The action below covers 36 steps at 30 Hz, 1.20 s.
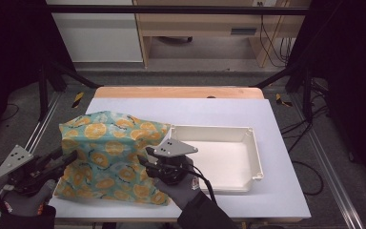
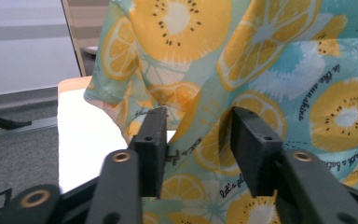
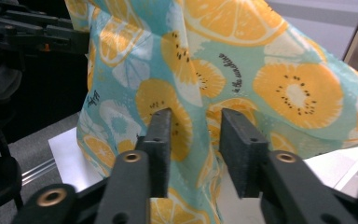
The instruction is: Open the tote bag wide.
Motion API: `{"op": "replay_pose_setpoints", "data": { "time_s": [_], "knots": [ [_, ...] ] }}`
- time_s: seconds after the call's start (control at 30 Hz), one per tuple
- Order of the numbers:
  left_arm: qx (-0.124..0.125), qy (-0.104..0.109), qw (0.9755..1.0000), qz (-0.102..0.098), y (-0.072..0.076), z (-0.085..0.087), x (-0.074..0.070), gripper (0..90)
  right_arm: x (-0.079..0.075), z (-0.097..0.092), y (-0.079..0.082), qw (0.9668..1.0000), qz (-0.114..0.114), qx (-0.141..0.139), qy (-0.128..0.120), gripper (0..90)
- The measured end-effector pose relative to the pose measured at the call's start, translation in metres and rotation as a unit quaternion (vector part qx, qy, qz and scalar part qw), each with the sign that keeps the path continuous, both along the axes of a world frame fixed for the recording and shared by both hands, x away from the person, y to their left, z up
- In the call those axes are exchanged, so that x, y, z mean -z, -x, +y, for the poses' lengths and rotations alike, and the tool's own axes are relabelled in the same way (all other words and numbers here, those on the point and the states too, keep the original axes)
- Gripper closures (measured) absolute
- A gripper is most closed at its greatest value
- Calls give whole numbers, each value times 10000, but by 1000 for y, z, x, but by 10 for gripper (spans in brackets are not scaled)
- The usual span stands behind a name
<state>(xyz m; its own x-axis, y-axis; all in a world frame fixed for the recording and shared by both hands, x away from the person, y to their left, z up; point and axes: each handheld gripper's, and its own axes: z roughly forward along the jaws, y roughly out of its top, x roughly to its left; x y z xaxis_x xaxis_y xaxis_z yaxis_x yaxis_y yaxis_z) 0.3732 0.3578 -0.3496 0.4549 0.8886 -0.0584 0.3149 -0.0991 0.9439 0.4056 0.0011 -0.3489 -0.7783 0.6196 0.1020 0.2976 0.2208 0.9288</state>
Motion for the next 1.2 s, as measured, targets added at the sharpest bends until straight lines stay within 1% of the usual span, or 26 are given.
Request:
{"op": "replay_pose_setpoints", "data": {
  "time_s": [0.07,0.1,0.13,0.17,0.2,0.23,0.27,0.3,0.37,0.4,0.43,0.53,0.67,0.7,0.8,0.83,0.87,0.9,0.93,1.0,1.03,1.07,1.13,1.2],
  "knots": [
    [7,11,10000,9,0,0,0,624,1,2,-1,10000,15,0,52,698],
    [30,11,10000,14,1,0,0,624,1,2,-1,10000,15,0,52,698],
    [22,12,10000,22,1,0,0,649,1,2,-1,10000,20,-3,55,720],
    [44,16,10000,30,1,0,0,692,0,1,0,10000,7,-9,34,765],
    [63,5,10000,29,2,0,0,712,0,1,0,10000,-4,-12,25,789],
    [60,-2,10000,28,3,-1,0,712,0,1,0,10000,-4,-12,25,789],
    [69,-6,10000,35,3,-1,0,747,-2,0,1,10000,-27,0,-4,837],
    [87,0,10000,44,3,-1,0,747,-2,0,1,10000,-27,0,-4,837],
    [112,4,9999,48,4,-1,0,797,-4,-1,1,10000,-14,-40,-7,895],
    [131,14,9999,43,5,-1,0,814,-6,-2,1,9999,0,-127,34,900],
    [148,26,9999,37,5,-1,-1,814,-6,-2,1,9999,0,-127,34,900],
    [181,55,9998,25,7,-1,-1,863,-9,-2,3,9999,-38,-120,75,900],
    [212,136,9997,-18,11,1,-4,892,-17,-4,6,9998,-130,-156,-49,900],
    [224,154,9996,-64,15,1,-7,896,-22,-5,10,9996,-202,-204,-61,900],
    [237,154,9995,-110,19,1,-9,898,-27,-3,17,9992,-265,-305,-60,900],
    [233,155,9995,-125,22,1,-9,899,-27,-2,19,9990,-270,-362,-54,900],
    [233,155,9995,-125,22,1,-9,899,-26,-2,22,9988,-265,-413,-61,900],
    [233,144,9996,-121,24,1,-9,899,-26,-2,22,9988,-265,-413,-61,900],
    [239,144,9995,-121,26,0,-8,899,-23,0,26,9985,-235,-488,-76,900],
    [248,139,9995,-112,30,1,-5,899,-18,0,28,9983,-166,-553,-103,900],
    [248,139,9995,-112,30,1,-5,899,-18,0,28,9983,-166,-553,-103,900],
    [243,135,9996,-100,31,1,-4,899,-13,2,29,9982,-99,-579,-73,900],
    [245,126,9996,-65,31,1,-1,899,-8,3,28,9983,-29,-582,-58,900],
    [260,108,9996,-8,31,0,3,900,-5,3,28,9983,13,-582,-41,900]
  ]
}}
